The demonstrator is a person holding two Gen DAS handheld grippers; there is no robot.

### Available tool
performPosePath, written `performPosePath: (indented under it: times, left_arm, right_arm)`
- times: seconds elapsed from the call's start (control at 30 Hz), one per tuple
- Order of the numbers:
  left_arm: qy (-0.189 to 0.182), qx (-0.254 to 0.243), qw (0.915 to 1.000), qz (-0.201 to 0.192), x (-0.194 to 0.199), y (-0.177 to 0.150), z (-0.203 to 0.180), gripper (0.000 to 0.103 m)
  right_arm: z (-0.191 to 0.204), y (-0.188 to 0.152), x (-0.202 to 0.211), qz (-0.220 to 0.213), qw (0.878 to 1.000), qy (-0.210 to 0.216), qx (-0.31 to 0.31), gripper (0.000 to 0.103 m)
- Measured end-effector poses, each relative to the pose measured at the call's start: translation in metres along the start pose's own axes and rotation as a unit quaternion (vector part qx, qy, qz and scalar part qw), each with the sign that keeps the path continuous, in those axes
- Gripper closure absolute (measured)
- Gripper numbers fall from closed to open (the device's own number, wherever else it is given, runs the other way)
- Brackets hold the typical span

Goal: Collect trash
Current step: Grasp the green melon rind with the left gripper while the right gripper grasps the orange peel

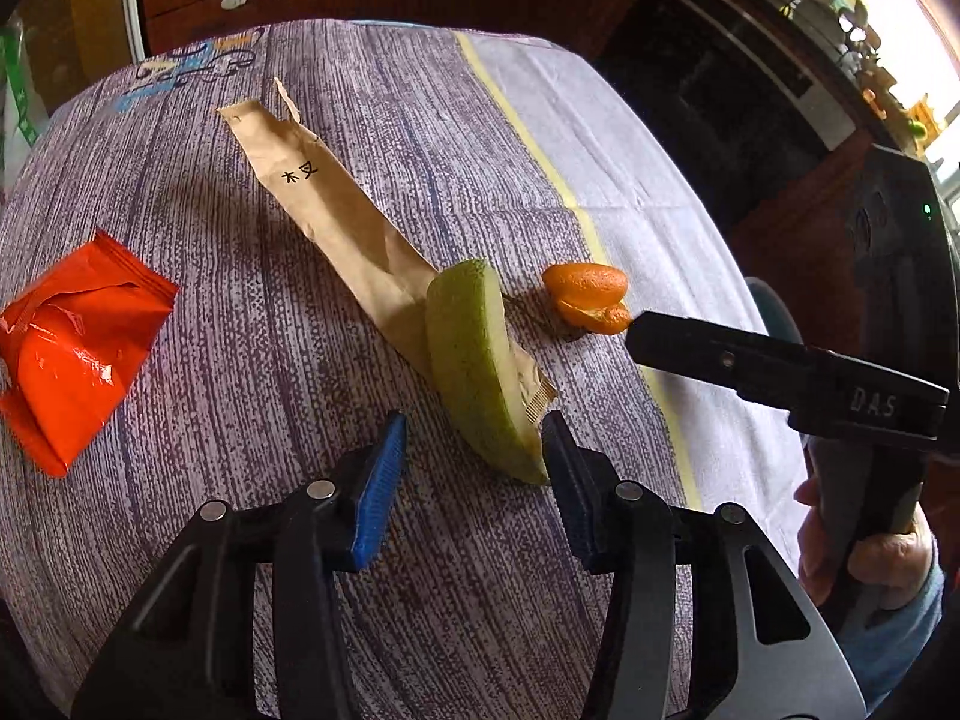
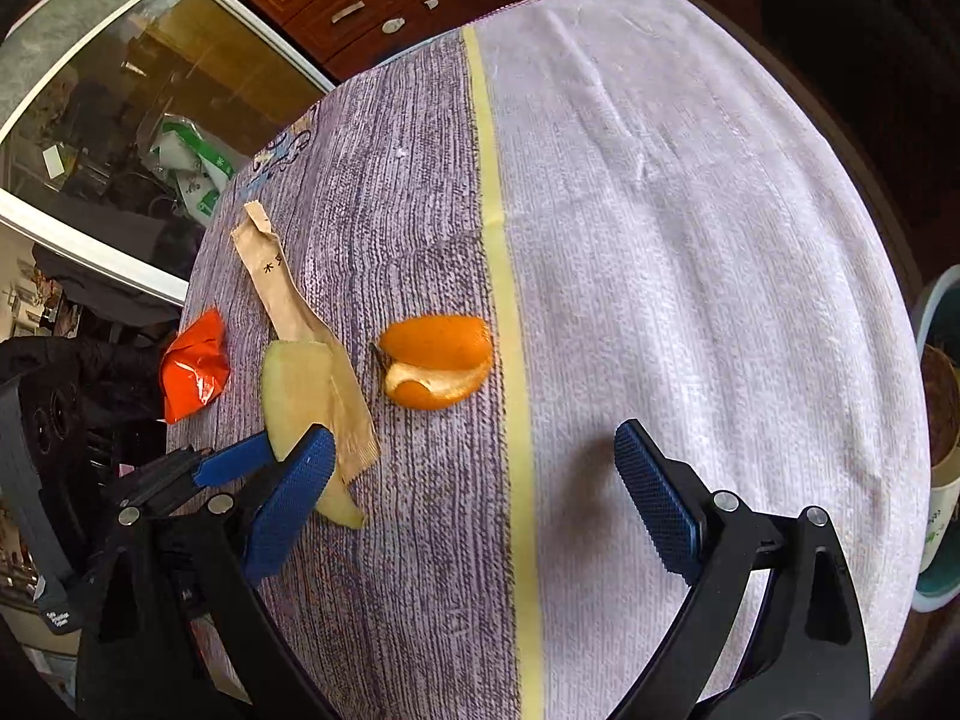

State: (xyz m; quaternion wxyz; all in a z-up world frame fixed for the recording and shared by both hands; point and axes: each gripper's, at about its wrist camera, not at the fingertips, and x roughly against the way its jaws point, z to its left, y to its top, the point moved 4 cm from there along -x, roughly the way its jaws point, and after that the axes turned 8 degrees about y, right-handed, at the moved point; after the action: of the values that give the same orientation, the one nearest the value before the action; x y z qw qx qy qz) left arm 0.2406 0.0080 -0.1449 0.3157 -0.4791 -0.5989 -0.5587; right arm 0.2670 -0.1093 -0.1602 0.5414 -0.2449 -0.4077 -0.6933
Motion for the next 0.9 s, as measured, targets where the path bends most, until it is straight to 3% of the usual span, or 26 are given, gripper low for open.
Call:
performPosePath:
  times: [0.2, 0.27, 0.4, 0.53, 0.77, 0.8, 0.83, 0.87, 0.9]
  left_arm:
    - [-0.018, 0.003, 0.9998, 0.000, 0.001, -0.007, 0.004, 0.050]
    - [-0.020, 0.004, 0.9998, 0.002, 0.000, -0.007, 0.004, 0.049]
    - [-0.012, -0.006, 0.9999, 0.001, -0.005, -0.005, -0.002, 0.048]
    - [0.001, -0.011, 0.9999, 0.000, -0.014, 0.006, -0.008, 0.048]
    - [0.042, -0.038, 0.9984, -0.001, -0.025, 0.015, -0.026, 0.048]
    - [0.052, -0.045, 0.9976, -0.002, -0.026, 0.015, -0.028, 0.051]
    - [0.068, -0.050, 0.9965, -0.006, -0.024, 0.012, -0.029, 0.060]
    - [0.073, -0.053, 0.9959, -0.006, -0.024, 0.011, -0.029, 0.071]
    - [0.074, -0.050, 0.9960, -0.004, -0.023, 0.010, -0.028, 0.087]
  right_arm:
    - [0.023, 0.017, -0.017, -0.029, 0.995, -0.053, 0.083, 0.013]
    - [0.025, 0.019, -0.024, -0.025, 0.992, -0.072, 0.100, 0.024]
    - [0.029, 0.013, -0.032, -0.016, 0.985, -0.104, 0.135, 0.062]
    - [0.024, 0.009, -0.019, -0.021, 0.989, -0.084, 0.121, 0.079]
    - [-0.008, -0.001, 0.012, -0.035, 0.996, -0.055, 0.055, 0.080]
    - [-0.012, -0.002, 0.014, -0.036, 0.997, -0.050, 0.046, 0.080]
    - [-0.017, -0.004, 0.017, -0.036, 0.998, -0.043, 0.036, 0.080]
    - [-0.020, -0.006, 0.019, -0.036, 0.998, -0.038, 0.029, 0.080]
    - [-0.022, -0.009, 0.021, -0.037, 0.998, -0.035, 0.025, 0.080]
